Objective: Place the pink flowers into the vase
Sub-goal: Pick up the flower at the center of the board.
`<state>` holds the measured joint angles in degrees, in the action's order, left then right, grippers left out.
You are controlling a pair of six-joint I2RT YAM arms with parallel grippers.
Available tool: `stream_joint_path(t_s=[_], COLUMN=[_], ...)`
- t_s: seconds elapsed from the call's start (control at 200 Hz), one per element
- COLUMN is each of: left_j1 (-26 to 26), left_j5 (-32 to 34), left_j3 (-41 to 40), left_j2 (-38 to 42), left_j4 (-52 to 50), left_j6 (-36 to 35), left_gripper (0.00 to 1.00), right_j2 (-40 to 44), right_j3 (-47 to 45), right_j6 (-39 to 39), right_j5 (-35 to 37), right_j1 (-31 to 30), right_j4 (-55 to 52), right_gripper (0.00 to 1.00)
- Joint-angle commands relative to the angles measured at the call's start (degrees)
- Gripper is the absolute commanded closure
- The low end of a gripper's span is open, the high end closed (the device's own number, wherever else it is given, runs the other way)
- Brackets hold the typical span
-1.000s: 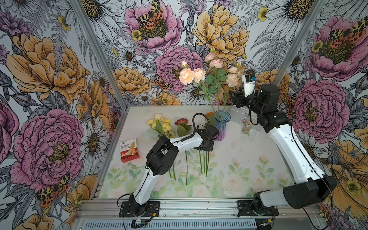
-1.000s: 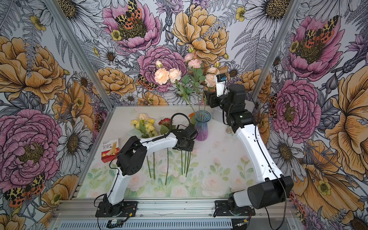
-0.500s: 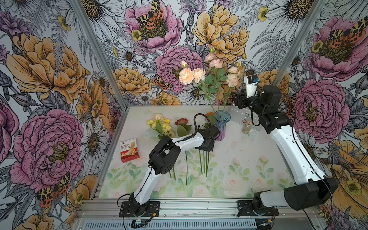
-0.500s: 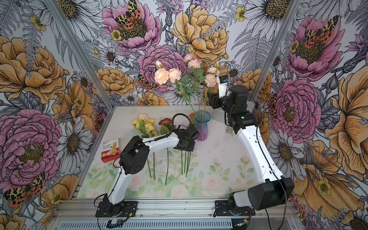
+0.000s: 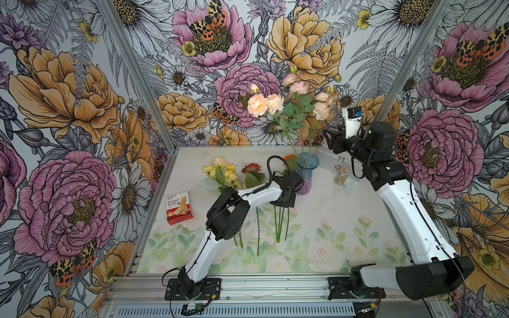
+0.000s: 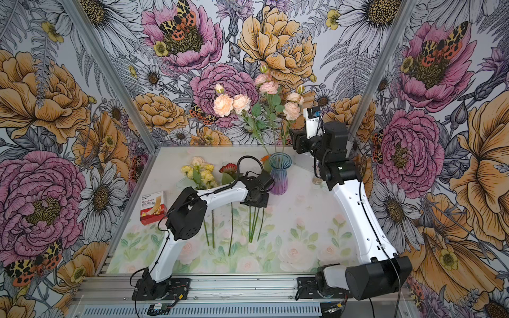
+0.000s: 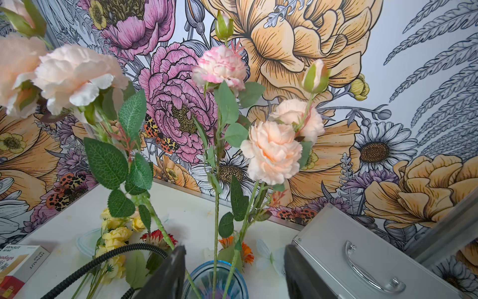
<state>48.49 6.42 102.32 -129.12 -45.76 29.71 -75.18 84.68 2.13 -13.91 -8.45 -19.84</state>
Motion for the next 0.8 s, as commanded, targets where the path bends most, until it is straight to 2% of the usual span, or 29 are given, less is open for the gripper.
stream_joint_path(t_s=[0.0,0.305,0.48,0.641,0.796], left_j1=[-1.1,-6.1,-10.6,-15.9,-20.2], left_j5=[-0.1,-0.8,-3.8,-11.6,-18.1], left_j3=[-0.6,-4.0,-6.8,-14.7,-24.6], left_j2=[1.4,12.3,20.4,31.0,40.5], left_j4=[0.0,0.3,2.1,10.5,21.2], left_j6=[0.1,-3.1,-6.4,-7.5,-9.0], left_gripper=[1.00,1.00,1.00,1.00,1.00], right_j2=[2.4,5.6,6.4,6.1,4.5], right_j3=[-1.4,-5.5,-7.5,-7.9,-6.6], right_j6=[1.3,4.1,6.8,8.3,9.1], right_j5=[-2.9,-11.9,-15.5,-16.4,-14.5], right_j1=[0.7,0.8,0.3,-1.9,-6.6], right_j4=[1.2,1.2,1.2,1.2,1.2], right_gripper=[0.38,0.38,0.38,0.38,0.38])
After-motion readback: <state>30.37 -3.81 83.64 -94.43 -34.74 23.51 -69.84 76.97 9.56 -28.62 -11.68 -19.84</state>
